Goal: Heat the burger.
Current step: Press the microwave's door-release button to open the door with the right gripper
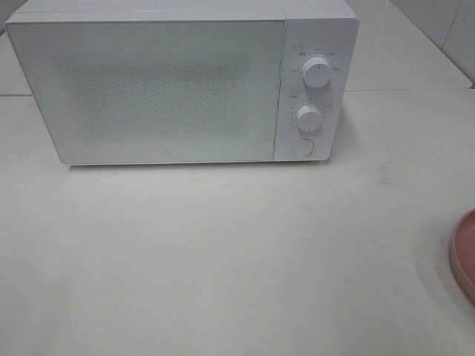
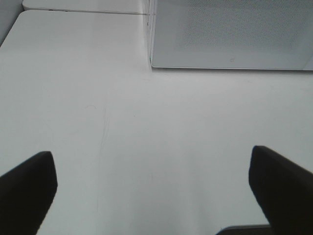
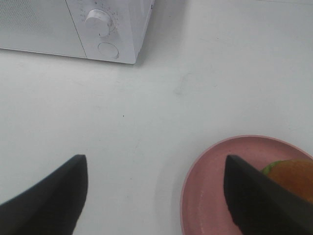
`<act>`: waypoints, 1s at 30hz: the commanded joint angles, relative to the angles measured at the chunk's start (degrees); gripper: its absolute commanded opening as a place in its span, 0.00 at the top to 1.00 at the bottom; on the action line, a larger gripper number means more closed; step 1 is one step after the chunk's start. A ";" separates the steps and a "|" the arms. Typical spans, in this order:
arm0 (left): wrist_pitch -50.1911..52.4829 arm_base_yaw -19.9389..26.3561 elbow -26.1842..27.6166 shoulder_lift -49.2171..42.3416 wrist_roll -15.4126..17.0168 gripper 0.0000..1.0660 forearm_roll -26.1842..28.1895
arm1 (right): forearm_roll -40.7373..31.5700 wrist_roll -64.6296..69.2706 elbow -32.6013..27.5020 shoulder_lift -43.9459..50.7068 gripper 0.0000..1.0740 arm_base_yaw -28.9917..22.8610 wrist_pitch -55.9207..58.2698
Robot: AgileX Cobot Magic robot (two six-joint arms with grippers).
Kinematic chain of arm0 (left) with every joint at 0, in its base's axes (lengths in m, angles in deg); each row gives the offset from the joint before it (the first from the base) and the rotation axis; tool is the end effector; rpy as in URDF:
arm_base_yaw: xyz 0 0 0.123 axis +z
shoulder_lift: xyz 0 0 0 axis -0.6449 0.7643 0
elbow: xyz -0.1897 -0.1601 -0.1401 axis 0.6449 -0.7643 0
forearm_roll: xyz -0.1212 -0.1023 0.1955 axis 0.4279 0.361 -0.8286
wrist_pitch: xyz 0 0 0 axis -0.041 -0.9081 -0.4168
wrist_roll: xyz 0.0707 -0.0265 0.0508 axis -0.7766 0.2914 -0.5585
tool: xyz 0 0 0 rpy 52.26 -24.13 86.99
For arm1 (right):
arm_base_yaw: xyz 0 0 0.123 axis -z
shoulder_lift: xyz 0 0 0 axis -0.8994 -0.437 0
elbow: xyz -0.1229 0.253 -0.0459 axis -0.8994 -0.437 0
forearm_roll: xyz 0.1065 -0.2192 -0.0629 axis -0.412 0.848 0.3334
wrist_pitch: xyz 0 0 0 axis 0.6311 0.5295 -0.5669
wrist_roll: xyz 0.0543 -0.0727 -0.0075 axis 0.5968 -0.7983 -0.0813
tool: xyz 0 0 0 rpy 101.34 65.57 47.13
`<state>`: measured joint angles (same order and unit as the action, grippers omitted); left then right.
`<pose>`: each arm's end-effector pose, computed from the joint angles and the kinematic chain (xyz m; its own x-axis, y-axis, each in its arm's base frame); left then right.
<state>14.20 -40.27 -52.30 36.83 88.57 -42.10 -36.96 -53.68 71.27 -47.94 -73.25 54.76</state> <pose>-0.0090 -0.0085 0.2799 -0.4586 -0.0343 -0.8880 0.0682 0.9949 -0.0736 0.1014 0.0164 0.2906 -0.5451 0.0002 -0.8384 -0.1123 0.9910 0.0732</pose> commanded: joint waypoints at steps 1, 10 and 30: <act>0.86 -0.06 0.00 -1.15 0.00 0.06 0.40 | 0.00 -0.69 0.06 -3.90 0.30 0.11 -4.30; 0.86 -0.06 0.00 -1.15 0.00 0.06 0.40 | 0.00 -0.69 0.06 -11.92 0.30 0.11 -11.69; 0.86 -0.06 0.00 -1.15 0.06 0.06 0.34 | -0.34 1.78 -1.95 -31.00 0.30 0.11 -34.38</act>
<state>14.20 -40.27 -52.30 36.83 88.57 -42.10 -37.36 -52.19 69.49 -78.77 -73.25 21.82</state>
